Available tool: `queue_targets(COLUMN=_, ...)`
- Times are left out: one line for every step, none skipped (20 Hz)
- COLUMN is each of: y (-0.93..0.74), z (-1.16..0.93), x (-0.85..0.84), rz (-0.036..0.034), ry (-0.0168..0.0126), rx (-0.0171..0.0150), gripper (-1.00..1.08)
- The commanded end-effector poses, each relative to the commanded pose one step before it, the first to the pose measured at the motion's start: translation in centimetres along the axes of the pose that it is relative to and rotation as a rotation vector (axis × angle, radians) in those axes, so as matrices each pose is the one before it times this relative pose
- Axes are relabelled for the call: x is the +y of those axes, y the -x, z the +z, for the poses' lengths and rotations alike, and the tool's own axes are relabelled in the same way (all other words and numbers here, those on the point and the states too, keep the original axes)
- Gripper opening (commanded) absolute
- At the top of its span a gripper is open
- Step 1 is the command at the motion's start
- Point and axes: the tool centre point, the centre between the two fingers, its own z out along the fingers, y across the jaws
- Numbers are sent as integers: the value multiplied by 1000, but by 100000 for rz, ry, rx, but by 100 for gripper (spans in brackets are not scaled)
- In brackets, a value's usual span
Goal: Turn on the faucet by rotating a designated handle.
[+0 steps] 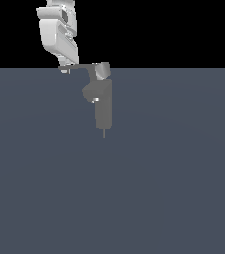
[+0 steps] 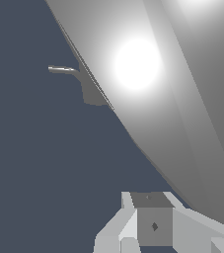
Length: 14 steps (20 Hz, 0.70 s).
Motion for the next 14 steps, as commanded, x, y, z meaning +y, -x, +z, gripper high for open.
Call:
queue_targets(y=416, z=-98, x=946, rz=-650, ry=322, rx=-23, gripper=-100)
queue_targets(y=11, z=-1, x=253, rz=0, ry=0, rx=0, gripper=-100)
queue_targets(y=11, z=-1, x=256, rz=0, ry=0, rx=0, gripper=-100)
queue_targets(y=11, z=-1, x=258, rz=0, ry=0, rx=0, gripper=-100)
queue_targets(y=-9, z=-14, x=262, rz=42, ry=-25, rx=5, gripper=-100)
queue_targets(y=12, z=-2, x=263, rz=0, ry=0, rx=0, gripper=-100)
queue_targets(y=0, z=0, x=0, rz=0, ry=0, rx=0, gripper=-100)
queue_targets(y=-375, z=384, x=-478, rz=607, ry=229, rx=302, gripper=-100)
queue_targets(y=-177, z=-4, x=205, rz=0, ry=0, rx=0, gripper=-100)
queue_targets(y=-179, z=-4, x=207, rz=0, ry=0, rx=0, gripper=-100)
queue_targets(y=-167, z=-15, x=222, rz=-41, ry=-14, rx=-22, gripper=-100)
queue_targets(y=-182, z=-4, x=211, rz=0, ry=0, rx=0, gripper=-100)
queue_targets(y=-170, z=-15, x=226, rz=-41, ry=-14, rx=-22, gripper=-100)
queue_targets(y=-185, z=-4, x=215, rz=0, ry=0, rx=0, gripper=-100)
